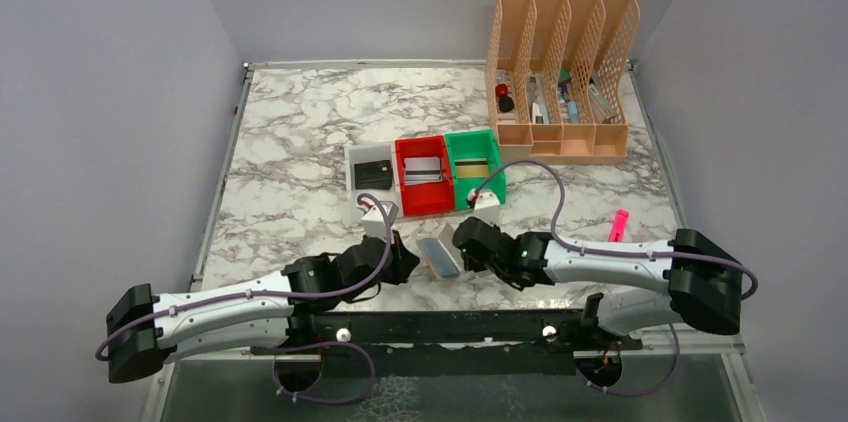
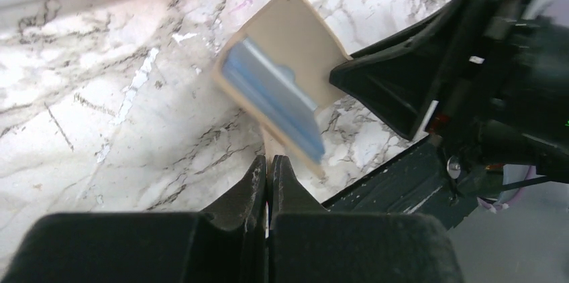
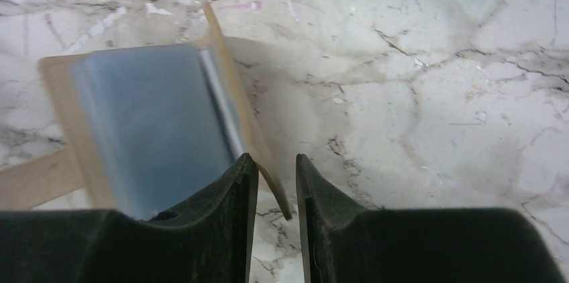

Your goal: Take the credit cards out of the card holder

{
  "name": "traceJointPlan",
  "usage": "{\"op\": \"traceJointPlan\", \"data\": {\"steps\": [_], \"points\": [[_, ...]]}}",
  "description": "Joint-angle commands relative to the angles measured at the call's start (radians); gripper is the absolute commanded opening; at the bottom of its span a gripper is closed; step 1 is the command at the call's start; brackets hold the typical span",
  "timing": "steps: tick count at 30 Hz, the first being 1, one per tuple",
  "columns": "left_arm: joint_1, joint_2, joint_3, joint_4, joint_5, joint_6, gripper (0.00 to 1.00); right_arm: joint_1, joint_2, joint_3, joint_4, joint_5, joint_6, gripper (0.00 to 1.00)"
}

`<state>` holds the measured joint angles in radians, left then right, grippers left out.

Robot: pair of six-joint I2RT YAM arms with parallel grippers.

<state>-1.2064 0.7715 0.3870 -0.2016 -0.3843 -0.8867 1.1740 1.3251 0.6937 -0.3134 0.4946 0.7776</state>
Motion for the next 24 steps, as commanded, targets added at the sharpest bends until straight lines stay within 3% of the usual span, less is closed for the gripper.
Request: {"op": "traceJointPlan", "data": {"steps": [1,11,15,19,24], "points": [[-0.002,0.027,0.085,-0.008,-0.016,0.079,0.00,-0.044,-0.037,-0.074,0.029,-0.078,0.033,0.32],[-0.001,0.293,0.275,0.124,0.095,0.243,0.00,-0.070,-0.147,-0.245,0.168,-0.238,0.094,0.32],[0.001,0.373,0.318,0.130,0.108,0.267,0.00,-0.070,-0.217,-0.267,0.144,-0.196,0.122,0.34],[0.001,0.362,0.316,0.099,0.084,0.248,0.00,-0.070,-0.311,-0.286,0.110,-0.121,0.129,0.36],[0.001,0.242,0.200,-0.009,-0.015,0.093,0.00,-0.070,-0.394,-0.297,0.137,-0.081,0.093,0.38]]}}
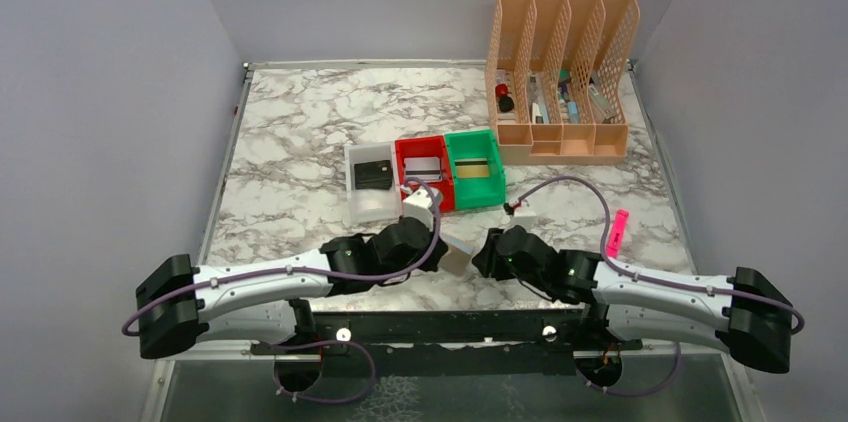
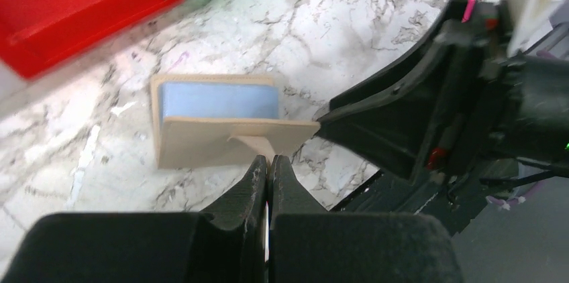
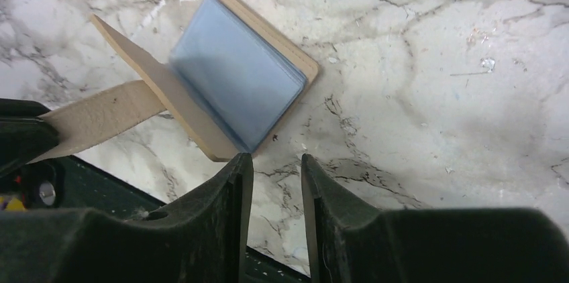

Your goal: Take the credit cards out of the card holder

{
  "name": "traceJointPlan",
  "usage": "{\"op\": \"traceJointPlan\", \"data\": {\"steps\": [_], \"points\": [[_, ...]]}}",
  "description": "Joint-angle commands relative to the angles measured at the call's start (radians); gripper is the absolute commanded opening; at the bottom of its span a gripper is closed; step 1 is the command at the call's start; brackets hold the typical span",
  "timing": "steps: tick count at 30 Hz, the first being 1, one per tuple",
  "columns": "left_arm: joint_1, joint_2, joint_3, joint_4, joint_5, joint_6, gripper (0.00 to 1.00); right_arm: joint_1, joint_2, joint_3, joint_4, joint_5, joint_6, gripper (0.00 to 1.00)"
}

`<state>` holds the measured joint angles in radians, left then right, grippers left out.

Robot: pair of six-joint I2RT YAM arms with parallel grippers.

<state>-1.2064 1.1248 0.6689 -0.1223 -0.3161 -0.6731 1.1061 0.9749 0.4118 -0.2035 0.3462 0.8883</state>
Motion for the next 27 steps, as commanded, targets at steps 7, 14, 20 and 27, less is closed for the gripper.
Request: {"op": "traceJointPlan", "data": {"steps": [7,14,20,27], "points": [[0.003,-0.425,-0.296,-0.268,-0.202,-0.347,0.00,-0.003,0.041,0.066,0.070,0.017,-0.113,0.40],[0.005,-0.549,-0.327,-0.375,-0.224,-0.405,0.00,-0.006,0.177,0.171,0.140,-0.106,-0.209,0.43],[0.005,-0.504,-0.321,-0.397,-0.222,-0.434,0.00,-0.005,0.318,0.243,0.254,-0.366,-0.299,0.42],[0.005,-0.477,-0.296,-0.399,-0.240,-0.427,0.05,-0.005,0.558,0.334,0.364,-0.626,-0.346,0.34]]}}
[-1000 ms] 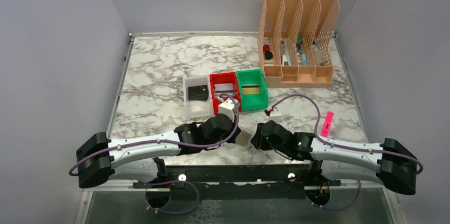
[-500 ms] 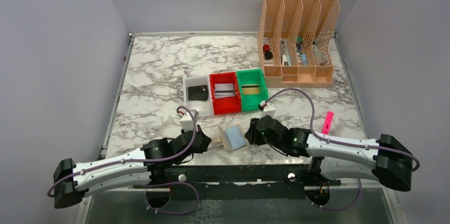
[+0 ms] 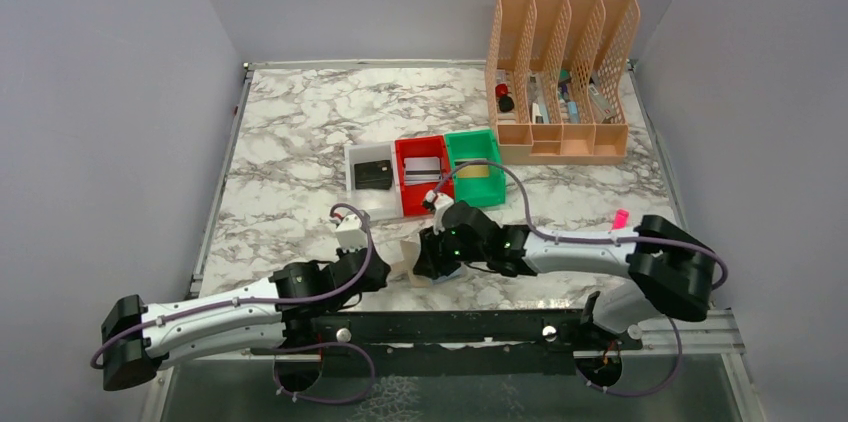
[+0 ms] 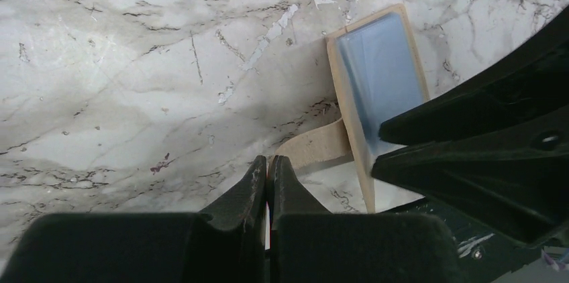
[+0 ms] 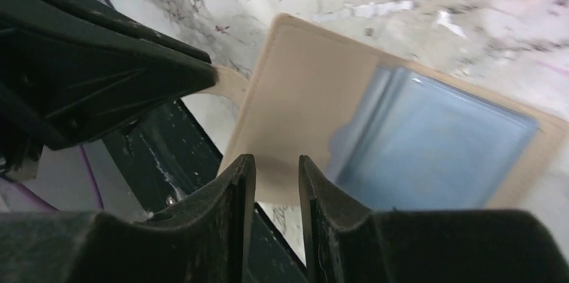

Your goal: Take the credit cards out of the card holder

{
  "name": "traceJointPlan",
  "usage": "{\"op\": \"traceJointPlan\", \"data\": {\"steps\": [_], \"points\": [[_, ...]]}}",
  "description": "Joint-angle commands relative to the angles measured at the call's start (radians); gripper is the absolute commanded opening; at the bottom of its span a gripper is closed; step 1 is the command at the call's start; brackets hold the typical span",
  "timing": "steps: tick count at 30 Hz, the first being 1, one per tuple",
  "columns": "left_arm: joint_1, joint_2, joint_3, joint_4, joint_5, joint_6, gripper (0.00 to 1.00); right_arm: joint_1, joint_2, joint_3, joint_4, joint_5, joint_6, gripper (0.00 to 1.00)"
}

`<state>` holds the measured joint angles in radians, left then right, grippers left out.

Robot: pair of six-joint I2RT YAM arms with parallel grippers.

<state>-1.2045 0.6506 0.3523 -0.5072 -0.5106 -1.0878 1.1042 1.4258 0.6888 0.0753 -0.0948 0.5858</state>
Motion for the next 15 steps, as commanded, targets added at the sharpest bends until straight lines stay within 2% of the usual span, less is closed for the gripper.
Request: {"op": "traceJointPlan", "data": {"steps": [1,4,7,10,15], "points": [[0.003,-0.009,0.025,-0.014,-0.047,-0.009,0.13,-0.003,0.149,0.067,0.075,-0.180,-0.040,0.34],[0.003,-0.038,0.035,-0.025,-0.054,-0.009,0.40,-0.004,0.221,0.069,0.047,-0.139,-0.004,0.34],[0.003,-0.070,0.040,-0.026,-0.059,-0.017,0.53,-0.004,0.271,0.059,0.019,-0.088,0.056,0.32],[0.003,-0.091,0.047,-0.013,-0.060,-0.010,0.57,-0.003,0.286,0.019,0.037,-0.055,0.127,0.32],[0.003,-0.073,0.046,0.111,0.013,0.082,0.56,-0.003,0.248,-0.051,0.104,-0.016,0.222,0.32]]}}
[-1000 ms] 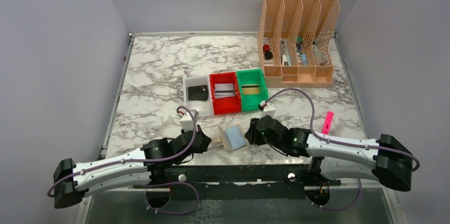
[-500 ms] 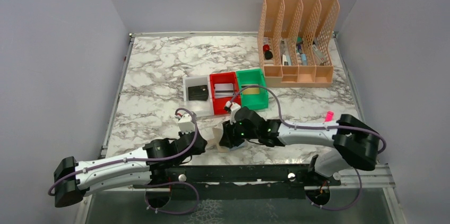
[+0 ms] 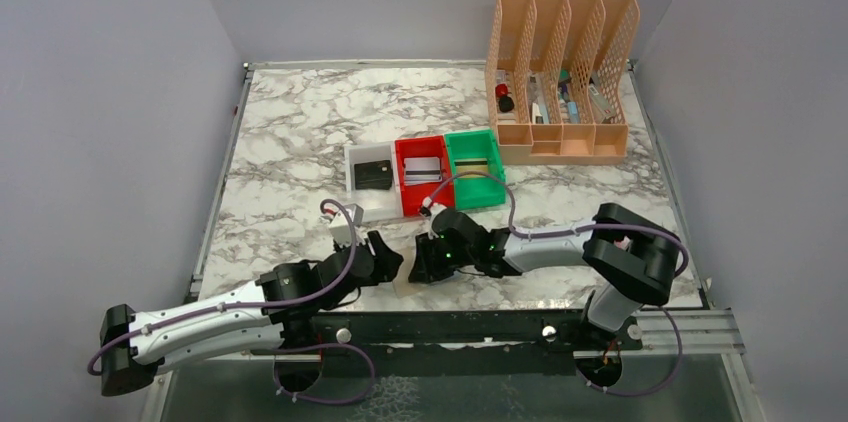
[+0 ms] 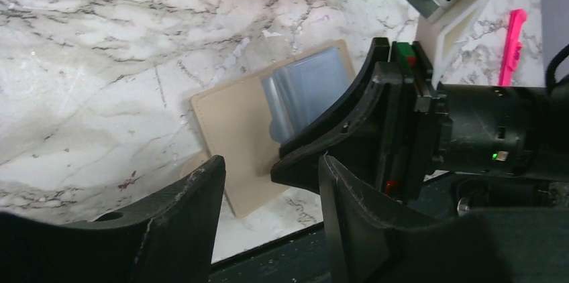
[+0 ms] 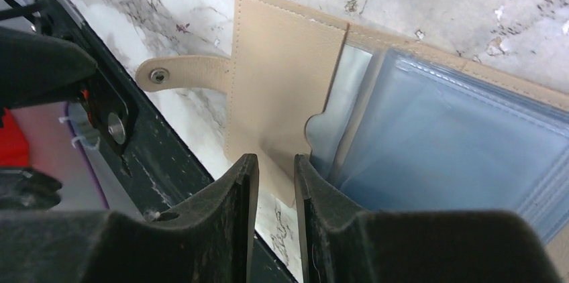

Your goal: Take the credit cards out of the card holder

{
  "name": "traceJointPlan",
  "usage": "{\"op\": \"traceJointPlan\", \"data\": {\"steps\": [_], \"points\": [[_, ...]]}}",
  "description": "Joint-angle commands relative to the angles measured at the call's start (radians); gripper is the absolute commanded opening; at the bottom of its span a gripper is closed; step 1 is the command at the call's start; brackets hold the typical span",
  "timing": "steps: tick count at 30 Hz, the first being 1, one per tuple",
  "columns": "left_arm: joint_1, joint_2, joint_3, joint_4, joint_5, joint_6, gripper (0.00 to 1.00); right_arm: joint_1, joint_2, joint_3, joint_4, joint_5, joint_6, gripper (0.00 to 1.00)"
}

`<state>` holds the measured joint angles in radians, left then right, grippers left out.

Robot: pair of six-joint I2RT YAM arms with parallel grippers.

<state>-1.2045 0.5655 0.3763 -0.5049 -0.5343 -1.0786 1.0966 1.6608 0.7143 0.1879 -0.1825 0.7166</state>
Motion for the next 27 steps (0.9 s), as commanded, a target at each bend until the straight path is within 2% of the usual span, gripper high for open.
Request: {"op": "traceJointPlan", "data": {"steps": [1,6,10,14,18,22,27], "points": [[0.003,0.023,0.016,0.144,0.054,0.084,0.55,0.005,-0.002,-0.090,0.010,0.078,0.102,0.32],[0.003,0.112,-0.047,0.309,0.107,0.064,0.42,0.004,-0.076,-0.122,0.029,0.128,0.132,0.32],[0.003,0.152,-0.113,0.387,0.053,-0.009,0.30,0.005,-0.121,-0.125,0.000,0.166,0.133,0.32],[0.003,0.168,-0.191,0.554,0.056,0.010,0.29,0.005,-0.170,-0.141,-0.013,0.184,0.132,0.32],[0.004,0.255,-0.170,0.517,0.059,0.015,0.28,0.005,-0.262,-0.163,-0.039,0.214,0.121,0.33],[0.005,0.359,-0.174,0.564,0.101,0.012,0.28,0.005,-0.349,-0.167,-0.070,0.236,0.089,0.34],[0.005,0.439,-0.144,0.540,0.117,0.000,0.26,0.003,-0.395,-0.122,-0.227,0.445,0.006,0.41]]}}
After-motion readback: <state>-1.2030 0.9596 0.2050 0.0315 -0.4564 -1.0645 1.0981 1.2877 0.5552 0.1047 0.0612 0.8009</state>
